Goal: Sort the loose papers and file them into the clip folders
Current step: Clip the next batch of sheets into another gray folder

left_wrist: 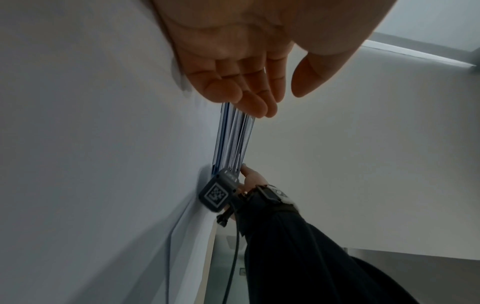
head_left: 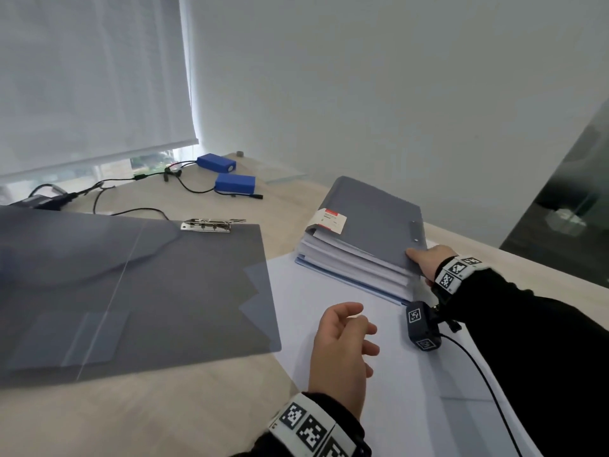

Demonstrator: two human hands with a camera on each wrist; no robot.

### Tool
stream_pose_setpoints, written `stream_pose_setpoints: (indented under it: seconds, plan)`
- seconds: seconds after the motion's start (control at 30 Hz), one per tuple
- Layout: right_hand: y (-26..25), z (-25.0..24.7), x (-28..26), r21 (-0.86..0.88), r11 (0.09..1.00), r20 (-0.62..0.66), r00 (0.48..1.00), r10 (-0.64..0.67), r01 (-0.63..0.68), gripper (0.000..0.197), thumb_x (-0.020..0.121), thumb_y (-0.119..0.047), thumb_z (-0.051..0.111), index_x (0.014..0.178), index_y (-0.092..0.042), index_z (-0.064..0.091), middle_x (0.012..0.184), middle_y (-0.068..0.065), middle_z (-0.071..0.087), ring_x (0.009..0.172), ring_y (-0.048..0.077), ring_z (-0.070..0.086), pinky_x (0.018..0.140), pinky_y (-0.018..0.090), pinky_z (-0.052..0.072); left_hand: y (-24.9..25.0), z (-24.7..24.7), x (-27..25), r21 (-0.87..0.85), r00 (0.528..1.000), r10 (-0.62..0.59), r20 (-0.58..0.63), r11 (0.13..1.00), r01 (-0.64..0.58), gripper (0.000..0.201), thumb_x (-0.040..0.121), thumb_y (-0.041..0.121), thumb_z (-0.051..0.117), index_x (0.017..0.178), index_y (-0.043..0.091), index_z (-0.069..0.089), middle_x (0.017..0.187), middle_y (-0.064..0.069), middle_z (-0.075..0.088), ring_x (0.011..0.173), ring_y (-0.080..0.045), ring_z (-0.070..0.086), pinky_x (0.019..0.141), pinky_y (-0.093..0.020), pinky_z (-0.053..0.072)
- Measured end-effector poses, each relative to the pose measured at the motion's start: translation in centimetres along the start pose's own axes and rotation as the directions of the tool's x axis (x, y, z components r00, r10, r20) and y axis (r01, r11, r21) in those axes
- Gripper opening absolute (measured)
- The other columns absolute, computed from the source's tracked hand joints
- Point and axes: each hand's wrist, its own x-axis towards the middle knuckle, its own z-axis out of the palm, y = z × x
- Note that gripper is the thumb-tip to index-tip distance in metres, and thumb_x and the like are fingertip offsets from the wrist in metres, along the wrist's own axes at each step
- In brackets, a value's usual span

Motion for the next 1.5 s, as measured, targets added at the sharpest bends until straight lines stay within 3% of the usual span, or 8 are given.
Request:
stream_pose_setpoints:
  seconds: [0.17, 0.33, 0.57, 0.73, 0.9, 1.17, 1.27, 1.5]
  plan:
    - [2.3, -1.4, -1.9, -0.081, 0.997, -0.039, 0.999, 0.015, -0.018, 0.057, 0.093, -0.058, 0.04, 0.09, -0.005, 0.06, 0.082, 0.018, 0.058, 0.066, 0.029, 0.052, 0.073, 0.035, 0.042, 0.0, 0.0, 0.0, 0.037, 1.0, 0.02, 0.019, 0.999, -0.021, 0.019, 0.092, 0.009, 0.052, 0.096, 0.019, 0.068, 0.077, 0.002, 0.067, 0.066, -0.012, 0.057, 0.051, -0.025, 0.04]
    - [6.3, -5.0, -8.1, 0.004, 0.998, -0.002, 0.998, -0.069, 0.069, 0.03, 0.096, -0.039, 0.052, 0.108, -0.013, 0.063, 0.098, 0.006, 0.064, 0.071, 0.018, 0.053, 0.06, 0.025, 0.039, 0.0, 0.1, -0.2, 0.132, 0.997, 0.076, 0.026, 0.988, -0.079, 0.017, 0.093, 0.011, 0.054, 0.092, 0.017, 0.069, 0.076, 0.003, 0.07, 0.071, -0.011, 0.059, 0.06, -0.028, 0.043]
    - [14.1, -7.6, -17.5, -0.61, 0.728, 0.312, 0.939, -0.143, 0.314, 0.062, 0.085, -0.068, 0.046, 0.143, -0.05, 0.031, 0.157, -0.013, 0.024, 0.142, 0.015, 0.03, 0.115, 0.04, 0.027, 0.1, -0.3, -0.4, 0.357, 0.96, 0.276, 0.039, 0.894, -0.272, 0.023, 0.091, 0.006, 0.057, 0.088, 0.024, 0.071, 0.093, 0.006, 0.075, 0.082, -0.01, 0.064, 0.075, -0.024, 0.045]
    - [16.1, -6.9, -21.6, -0.703, 0.597, 0.447, 0.893, -0.052, 0.387, 0.083, 0.081, -0.078, 0.036, 0.147, -0.053, -0.007, 0.163, -0.011, -0.01, 0.151, 0.023, -0.002, 0.12, 0.046, 0.007, -0.3, -1.3, 0.3, 0.779, 0.97, 0.196, 0.142, 0.583, -0.232, 0.023, 0.092, 0.026, 0.055, 0.101, 0.045, 0.063, 0.148, 0.012, 0.048, 0.137, -0.014, 0.042, 0.118, -0.042, 0.024]
    - [16.6, -6.6, -21.7, -0.692, 0.619, 0.431, 0.9, -0.059, 0.372, 0.086, 0.076, -0.083, 0.034, 0.148, -0.052, -0.002, 0.164, -0.008, -0.005, 0.151, 0.029, 0.001, 0.121, 0.049, 0.005, -0.6, 0.8, -1.2, 0.975, 0.968, -0.128, 0.215, 0.082, -0.205, 0.051, 0.092, 0.047, 0.043, 0.142, 0.044, 0.04, 0.164, 0.011, 0.013, 0.152, -0.021, 0.0, 0.119, -0.051, -0.003]
    - [18.9, -10.2, -23.9, -0.678, 0.628, 0.462, 0.886, -0.041, 0.383, 0.077, 0.079, -0.081, 0.037, 0.147, -0.054, 0.012, 0.163, -0.014, 0.0, 0.149, 0.019, 0.015, 0.12, 0.045, 0.012, -1.4, 2.4, -5.2, 0.949, 0.923, -0.284, 0.26, -0.1, -0.298, 0.066, 0.083, 0.06, 0.043, 0.146, 0.045, 0.031, 0.165, 0.011, 0.005, 0.152, -0.024, -0.002, 0.118, -0.053, 0.006]
    - [18.8, -11.2, -24.0, -0.684, 0.625, 0.471, 0.882, -0.015, 0.376, 0.069, 0.081, -0.076, 0.041, 0.144, -0.053, 0.024, 0.161, -0.014, 0.013, 0.143, 0.019, 0.031, 0.116, 0.041, 0.023, -1.6, 2.6, -5.7, 0.951, 0.917, -0.287, 0.278, -0.053, -0.305, 0.07, 0.082, 0.065, 0.046, 0.147, 0.046, 0.03, 0.163, 0.014, 0.017, 0.151, -0.021, 0.011, 0.119, -0.049, 0.013]
    - [14.9, -10.4, -20.6, -0.624, 0.699, 0.351, 0.925, -0.148, 0.349, 0.056, 0.087, -0.066, 0.045, 0.137, -0.041, 0.045, 0.152, -0.016, 0.034, 0.136, 0.011, 0.039, 0.113, 0.034, 0.03, 3.9, 3.4, -2.0, 0.713, 0.959, -0.076, 0.271, 0.685, -0.147, 0.044, 0.095, 0.029, 0.059, 0.138, 0.02, 0.051, 0.141, -0.001, 0.052, 0.12, -0.019, 0.051, 0.102, -0.033, 0.04]
